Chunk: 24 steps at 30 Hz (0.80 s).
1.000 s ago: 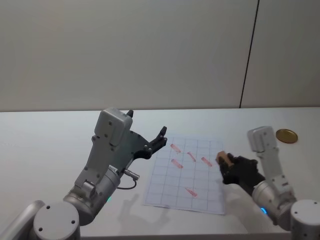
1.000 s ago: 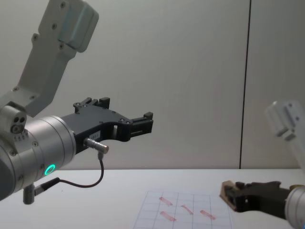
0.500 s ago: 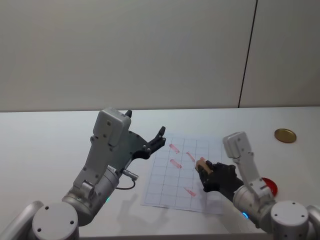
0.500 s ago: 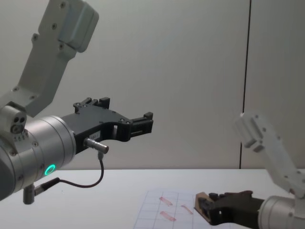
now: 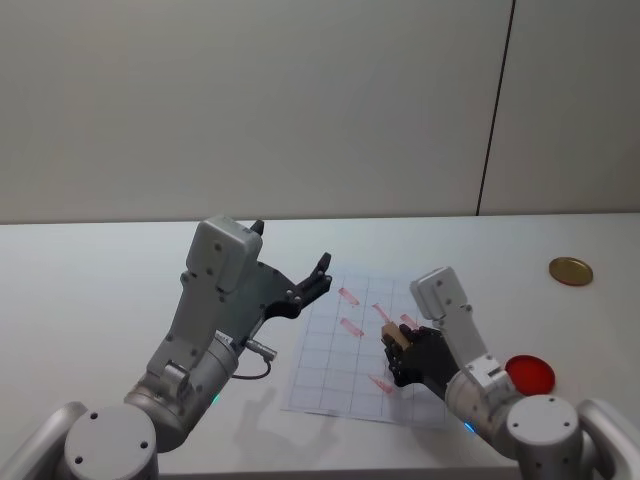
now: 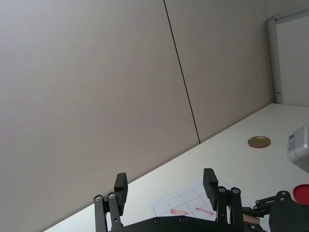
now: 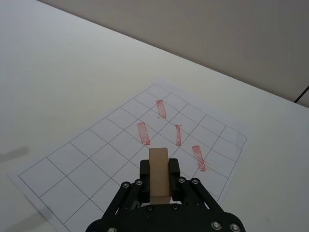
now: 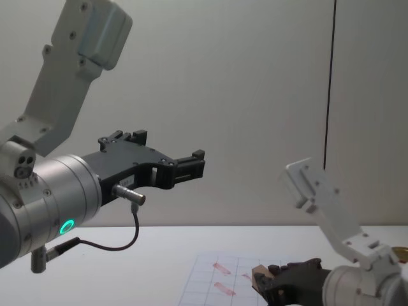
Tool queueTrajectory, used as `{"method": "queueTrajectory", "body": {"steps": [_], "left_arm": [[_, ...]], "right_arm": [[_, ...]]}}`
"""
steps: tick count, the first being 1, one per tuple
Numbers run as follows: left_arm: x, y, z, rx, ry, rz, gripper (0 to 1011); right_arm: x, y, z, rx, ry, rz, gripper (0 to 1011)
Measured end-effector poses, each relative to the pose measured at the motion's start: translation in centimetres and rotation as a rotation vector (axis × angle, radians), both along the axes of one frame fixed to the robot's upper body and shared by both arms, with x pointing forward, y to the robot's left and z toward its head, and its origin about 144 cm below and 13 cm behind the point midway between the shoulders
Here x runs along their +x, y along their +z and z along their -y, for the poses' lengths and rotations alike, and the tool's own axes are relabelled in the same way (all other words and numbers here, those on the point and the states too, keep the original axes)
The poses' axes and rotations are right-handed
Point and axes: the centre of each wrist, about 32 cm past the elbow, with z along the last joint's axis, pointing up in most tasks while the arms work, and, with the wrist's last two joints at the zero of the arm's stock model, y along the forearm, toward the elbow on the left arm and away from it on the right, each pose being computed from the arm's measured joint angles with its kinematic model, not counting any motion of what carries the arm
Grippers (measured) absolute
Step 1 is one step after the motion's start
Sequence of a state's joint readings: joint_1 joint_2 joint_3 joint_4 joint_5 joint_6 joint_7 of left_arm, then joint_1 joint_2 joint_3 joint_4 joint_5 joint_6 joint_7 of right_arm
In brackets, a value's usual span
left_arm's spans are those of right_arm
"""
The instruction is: Use the one hand to pick up the stamp and affix it onto the A4 paper.
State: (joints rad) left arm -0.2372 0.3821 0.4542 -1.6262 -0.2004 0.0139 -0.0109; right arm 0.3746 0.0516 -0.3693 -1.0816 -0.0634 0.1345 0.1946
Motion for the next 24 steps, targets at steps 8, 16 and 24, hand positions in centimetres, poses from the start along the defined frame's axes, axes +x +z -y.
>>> {"method": "queueTrajectory", "body": {"steps": [8,16,24], "left_arm": [[0.0,0.0,0.0,0.000,0.000,0.000,993],[0.0,0.0,0.0,0.000,0.000,0.000,993],[0.0,0.0,0.0,0.000,0.000,0.000,993]], "right_arm": [[0.9,-0.3,-0.8,-0.045,-0.010,0.001,214],[1.6,-0.7,-1.2,-0.061,-0.006,-0.013,216],[2.3,-1.4,-1.5,-0.075,0.004,-0.045,216]]}}
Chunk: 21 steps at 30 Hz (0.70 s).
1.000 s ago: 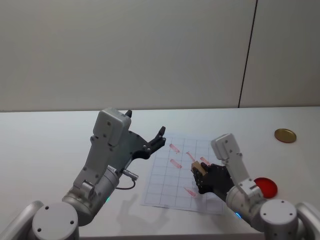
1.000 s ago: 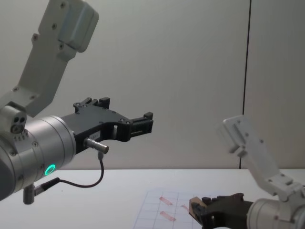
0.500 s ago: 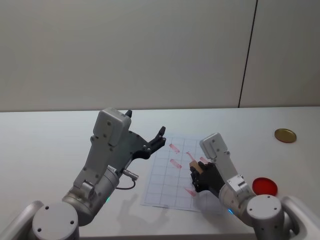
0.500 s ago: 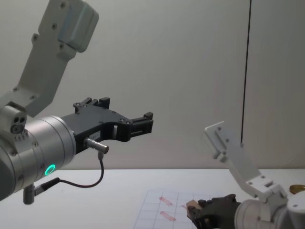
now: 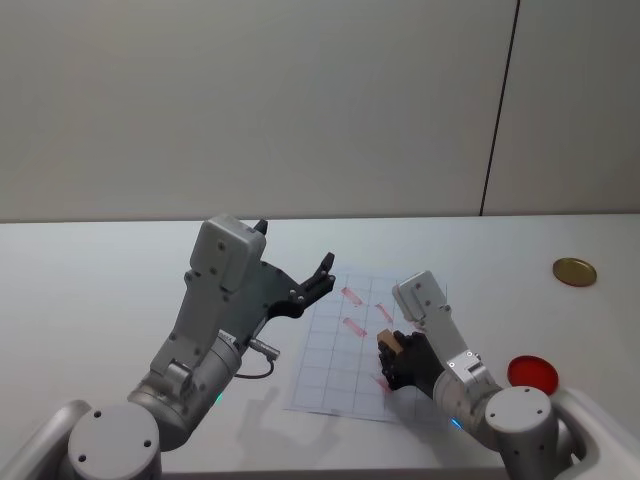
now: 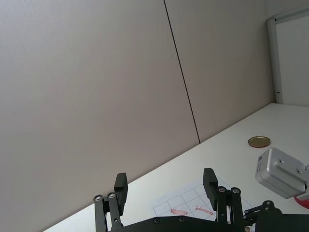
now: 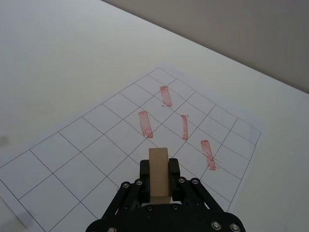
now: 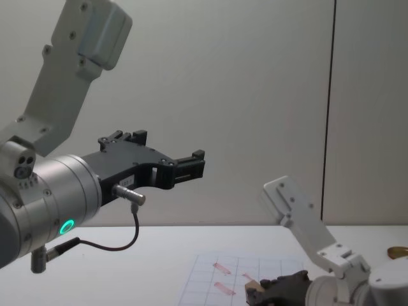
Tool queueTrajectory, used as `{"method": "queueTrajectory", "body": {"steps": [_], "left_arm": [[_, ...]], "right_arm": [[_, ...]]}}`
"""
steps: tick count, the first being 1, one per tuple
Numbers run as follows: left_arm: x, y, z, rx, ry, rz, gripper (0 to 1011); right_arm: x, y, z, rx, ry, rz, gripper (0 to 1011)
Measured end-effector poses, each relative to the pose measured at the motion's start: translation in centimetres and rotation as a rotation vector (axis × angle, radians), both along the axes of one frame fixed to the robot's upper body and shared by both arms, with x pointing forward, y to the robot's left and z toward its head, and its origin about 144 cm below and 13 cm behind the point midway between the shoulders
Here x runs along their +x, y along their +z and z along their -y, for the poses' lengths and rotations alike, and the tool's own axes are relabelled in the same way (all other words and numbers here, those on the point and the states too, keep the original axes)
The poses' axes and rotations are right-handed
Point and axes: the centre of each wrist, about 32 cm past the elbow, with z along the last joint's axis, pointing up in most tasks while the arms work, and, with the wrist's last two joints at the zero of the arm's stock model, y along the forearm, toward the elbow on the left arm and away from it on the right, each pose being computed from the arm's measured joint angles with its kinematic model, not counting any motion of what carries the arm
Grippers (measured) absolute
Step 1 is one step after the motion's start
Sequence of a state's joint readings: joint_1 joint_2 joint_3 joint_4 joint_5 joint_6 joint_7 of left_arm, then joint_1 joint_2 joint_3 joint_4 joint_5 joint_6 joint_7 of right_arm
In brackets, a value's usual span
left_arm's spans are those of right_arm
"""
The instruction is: Use the one hand to pick up the stamp and affix it onto the A4 paper.
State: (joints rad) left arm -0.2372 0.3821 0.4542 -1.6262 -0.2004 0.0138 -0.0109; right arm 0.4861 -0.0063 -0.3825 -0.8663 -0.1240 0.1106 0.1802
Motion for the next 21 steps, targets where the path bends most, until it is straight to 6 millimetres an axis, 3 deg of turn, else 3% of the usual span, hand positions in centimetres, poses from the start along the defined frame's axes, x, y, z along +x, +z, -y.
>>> {"method": "queueTrajectory", "body": {"steps": [21], "left_arm": [[0.00,0.00,0.00,0.000,0.000,0.000,993]], "right_arm": [[0.91,-0.78,0.11,-0.020,0.010,-0.036,216]]}}
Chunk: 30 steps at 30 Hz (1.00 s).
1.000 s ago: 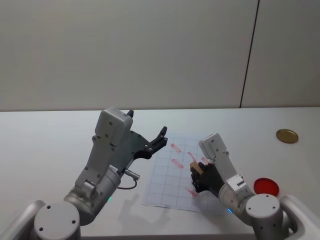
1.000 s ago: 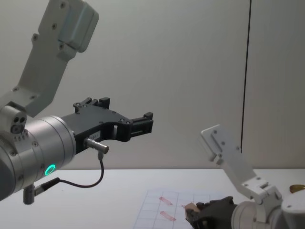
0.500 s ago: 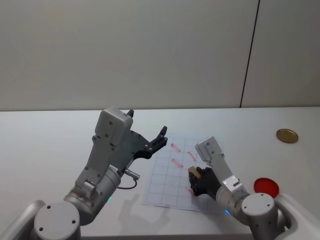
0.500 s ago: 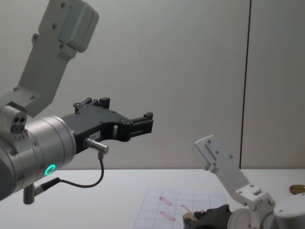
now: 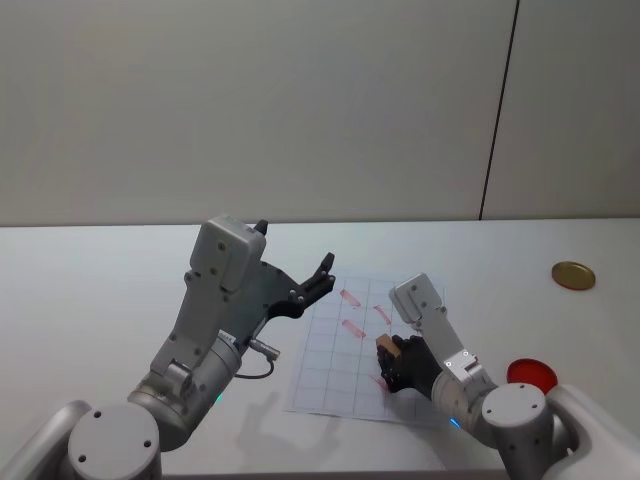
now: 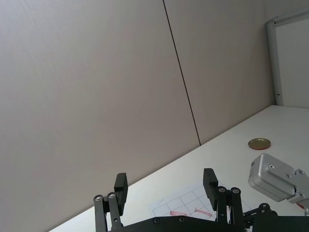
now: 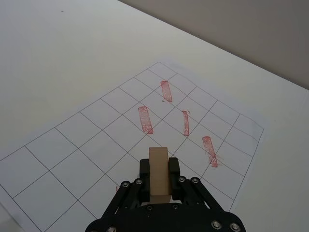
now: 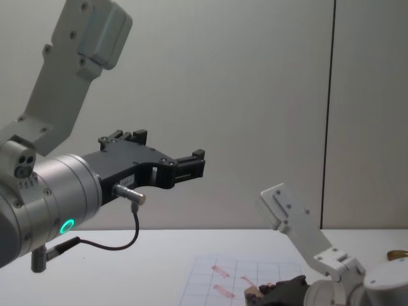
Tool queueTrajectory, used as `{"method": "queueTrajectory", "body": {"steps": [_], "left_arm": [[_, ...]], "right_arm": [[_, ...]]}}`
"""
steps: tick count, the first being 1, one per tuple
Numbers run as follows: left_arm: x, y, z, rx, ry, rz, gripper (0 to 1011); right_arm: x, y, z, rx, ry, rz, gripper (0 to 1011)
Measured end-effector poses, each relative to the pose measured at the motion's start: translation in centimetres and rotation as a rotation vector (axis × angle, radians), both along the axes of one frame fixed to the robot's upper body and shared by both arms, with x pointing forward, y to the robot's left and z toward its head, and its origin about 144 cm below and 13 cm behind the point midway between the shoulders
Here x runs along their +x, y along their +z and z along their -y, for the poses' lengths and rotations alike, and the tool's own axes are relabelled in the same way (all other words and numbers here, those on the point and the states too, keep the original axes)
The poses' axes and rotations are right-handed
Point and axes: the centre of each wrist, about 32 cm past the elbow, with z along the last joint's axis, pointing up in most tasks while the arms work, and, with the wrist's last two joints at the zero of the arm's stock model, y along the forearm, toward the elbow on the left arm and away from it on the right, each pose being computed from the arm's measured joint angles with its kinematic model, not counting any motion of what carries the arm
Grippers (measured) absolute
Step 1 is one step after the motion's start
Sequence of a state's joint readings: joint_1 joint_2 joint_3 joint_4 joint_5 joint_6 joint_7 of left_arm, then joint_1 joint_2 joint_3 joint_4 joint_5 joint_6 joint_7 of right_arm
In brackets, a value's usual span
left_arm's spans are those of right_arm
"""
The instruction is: Use the one hand to pick up the stamp and affix it onto the A4 paper.
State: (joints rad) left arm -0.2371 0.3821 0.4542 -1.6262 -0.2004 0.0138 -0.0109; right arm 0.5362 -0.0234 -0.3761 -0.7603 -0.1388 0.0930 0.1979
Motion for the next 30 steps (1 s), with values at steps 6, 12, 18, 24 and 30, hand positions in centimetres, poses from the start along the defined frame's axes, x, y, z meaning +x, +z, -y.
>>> {"method": "queueTrajectory", "body": {"steps": [6,12,18,24,30], "left_arm": [[0.0,0.0,0.0,0.000,0.000,0.000,993],[0.0,0.0,0.0,0.000,0.000,0.000,993],[0.0,0.0,0.0,0.000,0.000,0.000,993],[0.0,0.0,0.0,0.000,0.000,0.000,993],[0.0,0.0,0.0,0.000,0.000,0.000,993]], "right_arm": [[0.2,0.0,0.2,-0.003,-0.002,-0.006,216],[0.4,-0.1,0.3,-0.003,-0.005,-0.014,216],[0.5,-0.2,0.5,0.008,-0.011,-0.026,216],[0.7,-0.4,0.7,0.030,-0.026,-0.049,216],[0.8,-0.6,1.0,0.055,-0.040,-0.073,216]]}}
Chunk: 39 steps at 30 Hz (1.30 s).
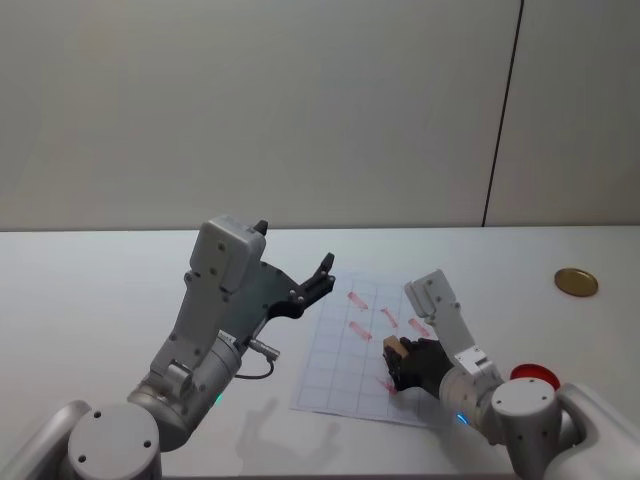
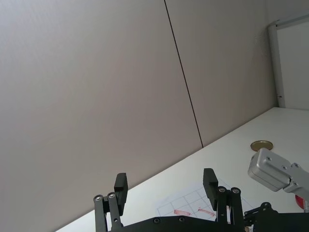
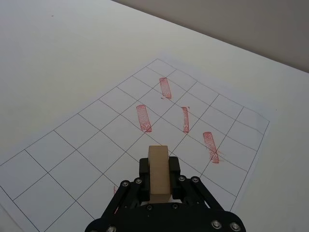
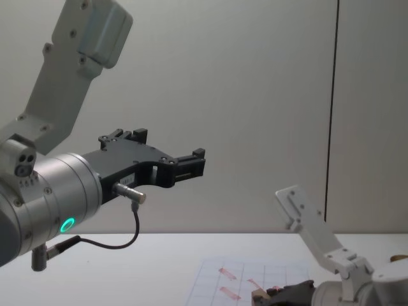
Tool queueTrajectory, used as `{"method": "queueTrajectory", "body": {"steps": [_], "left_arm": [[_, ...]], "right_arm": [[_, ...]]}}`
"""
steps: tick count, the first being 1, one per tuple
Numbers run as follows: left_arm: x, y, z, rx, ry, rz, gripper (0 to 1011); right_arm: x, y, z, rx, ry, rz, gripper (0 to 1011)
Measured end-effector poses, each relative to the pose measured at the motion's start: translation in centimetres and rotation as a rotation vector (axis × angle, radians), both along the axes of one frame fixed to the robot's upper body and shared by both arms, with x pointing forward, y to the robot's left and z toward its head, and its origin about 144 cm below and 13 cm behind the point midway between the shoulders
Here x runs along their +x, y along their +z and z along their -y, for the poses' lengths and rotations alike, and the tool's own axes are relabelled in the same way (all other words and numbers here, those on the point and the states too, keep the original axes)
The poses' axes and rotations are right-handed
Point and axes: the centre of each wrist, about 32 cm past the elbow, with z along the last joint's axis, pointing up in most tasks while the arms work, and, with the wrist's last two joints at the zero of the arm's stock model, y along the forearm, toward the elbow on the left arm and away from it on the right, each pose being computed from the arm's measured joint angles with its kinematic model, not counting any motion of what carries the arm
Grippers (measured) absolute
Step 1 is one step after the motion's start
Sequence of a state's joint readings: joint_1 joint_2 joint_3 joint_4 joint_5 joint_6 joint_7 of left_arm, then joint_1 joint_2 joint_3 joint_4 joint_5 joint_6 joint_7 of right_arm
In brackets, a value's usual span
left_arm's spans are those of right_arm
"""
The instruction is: Use the one hand to pick up the stamp and affix it onto the A4 paper.
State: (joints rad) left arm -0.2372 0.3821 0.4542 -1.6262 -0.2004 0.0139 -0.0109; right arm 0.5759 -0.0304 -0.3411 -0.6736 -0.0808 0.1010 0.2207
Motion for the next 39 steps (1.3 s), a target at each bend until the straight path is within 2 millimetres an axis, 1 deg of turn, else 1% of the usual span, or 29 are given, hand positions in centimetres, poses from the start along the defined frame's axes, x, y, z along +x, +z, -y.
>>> {"method": "queueTrajectory", "body": {"steps": [15,21,30,35,39], "left_arm": [[0.0,0.0,0.0,0.000,0.000,0.000,993],[0.0,0.0,0.0,0.000,0.000,0.000,993],[0.0,0.0,0.0,0.000,0.000,0.000,993],[0.0,0.0,0.0,0.000,0.000,0.000,993],[0.0,0.0,0.0,0.000,0.000,0.000,993]], "right_arm": [[0.1,-0.4,0.4,0.028,-0.020,-0.024,216],[-0.2,-0.2,0.5,0.038,-0.015,0.010,217],[-0.7,0.9,0.5,0.058,0.000,0.093,216],[-0.9,2.3,0.4,0.080,0.009,0.156,216],[-1.1,3.1,0.4,0.096,0.011,0.189,216]]}}
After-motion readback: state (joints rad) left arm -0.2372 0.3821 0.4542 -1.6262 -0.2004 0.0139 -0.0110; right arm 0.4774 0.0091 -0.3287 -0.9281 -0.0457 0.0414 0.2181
